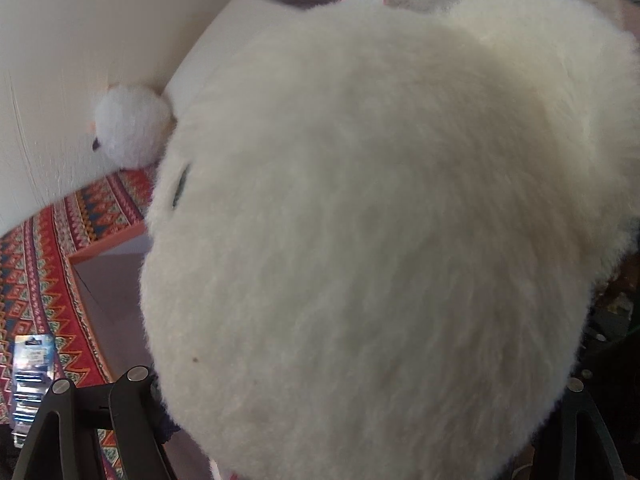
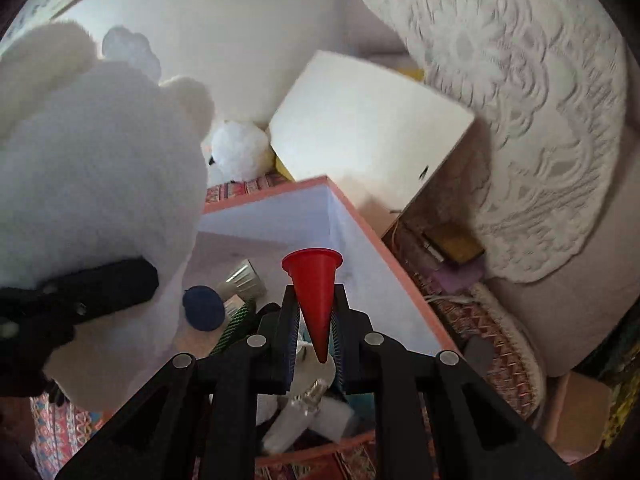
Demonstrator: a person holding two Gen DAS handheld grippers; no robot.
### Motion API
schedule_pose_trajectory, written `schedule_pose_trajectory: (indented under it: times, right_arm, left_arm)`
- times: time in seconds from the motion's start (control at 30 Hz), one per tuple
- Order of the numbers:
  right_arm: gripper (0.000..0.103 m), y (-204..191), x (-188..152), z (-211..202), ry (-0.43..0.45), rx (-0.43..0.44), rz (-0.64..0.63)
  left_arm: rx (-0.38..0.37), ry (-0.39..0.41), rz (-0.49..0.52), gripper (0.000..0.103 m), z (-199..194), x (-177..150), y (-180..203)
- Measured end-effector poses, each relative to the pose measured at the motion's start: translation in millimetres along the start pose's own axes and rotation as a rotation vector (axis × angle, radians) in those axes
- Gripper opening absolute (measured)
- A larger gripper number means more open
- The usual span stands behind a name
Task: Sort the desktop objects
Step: 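Carry the plush bear and red cone into the shoebox and release both, then grasp the white plush toy with the left gripper while the right grasps the black glove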
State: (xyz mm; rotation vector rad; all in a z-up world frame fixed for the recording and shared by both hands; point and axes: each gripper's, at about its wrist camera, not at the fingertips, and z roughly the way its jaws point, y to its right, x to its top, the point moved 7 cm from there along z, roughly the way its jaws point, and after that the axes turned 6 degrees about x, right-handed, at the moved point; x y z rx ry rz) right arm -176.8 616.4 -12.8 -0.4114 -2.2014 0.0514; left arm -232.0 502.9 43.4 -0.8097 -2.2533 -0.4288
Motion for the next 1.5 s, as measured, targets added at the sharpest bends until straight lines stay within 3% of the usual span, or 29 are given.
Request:
schedule_pose_trajectory:
  times: [0.2, 0.23, 0.3, 0.33, 0.47, 0.7, 0.83, 1.0, 1.23, 1.5]
  right_arm:
    - [0.019, 3.0, -4.2, 37.9, -0.074, 0.035, -0.005]
    - [0.025, 1.8, -6.3, 41.6, -0.089, 0.023, -0.017]
    - [0.071, 1.2, -8.5, 41.5, -0.086, -0.010, -0.027]
    - [0.076, 0.4, -9.3, 38.6, -0.076, -0.012, -0.023]
    - [0.078, -2.9, -12.5, 23.6, -0.059, -0.004, -0.002]
    - [0.078, -15.0, -15.9, -19.2, -0.037, -0.021, -0.002]
    - [0.078, -27.9, -18.9, -50.1, -0.014, -0.019, -0.004]
    - [0.083, -61.2, -32.9, -86.9, 0.006, 0.020, -0.016]
    - [0.087, -151.8, -87.7, -88.7, -0.081, 0.153, -0.084]
    - [0.087, -279.8, -146.4, -33.5, -0.238, 0.304, -0.177]
  left_arm:
    - [0.043, -0.051, -0.037, 0.090, 41.3, -9.0, -28.4]
    - [0.051, -0.058, -0.040, 0.091, 44.1, -11.8, -31.6]
    - [0.072, -0.060, -0.040, 0.092, 38.0, -14.6, -28.6]
    - [0.079, -0.052, -0.038, 0.092, 34.8, -15.9, -30.4]
    - [0.096, 0.044, -0.028, 0.100, 3.7, -11.0, -29.4]
    - [0.066, 0.101, -0.010, 0.100, -32.0, -21.0, -52.0]
    - [0.069, 0.092, -0.042, 0.100, -60.1, -44.5, -58.3]
    - [0.104, 0.055, -0.074, 0.100, -93.2, -108.0, -80.4]
    - [0.189, -0.036, -0.123, 0.100, -122.0, -202.7, -151.1]
    - [0.471, -0.051, -0.168, 0.100, -165.6, -256.1, -305.9]
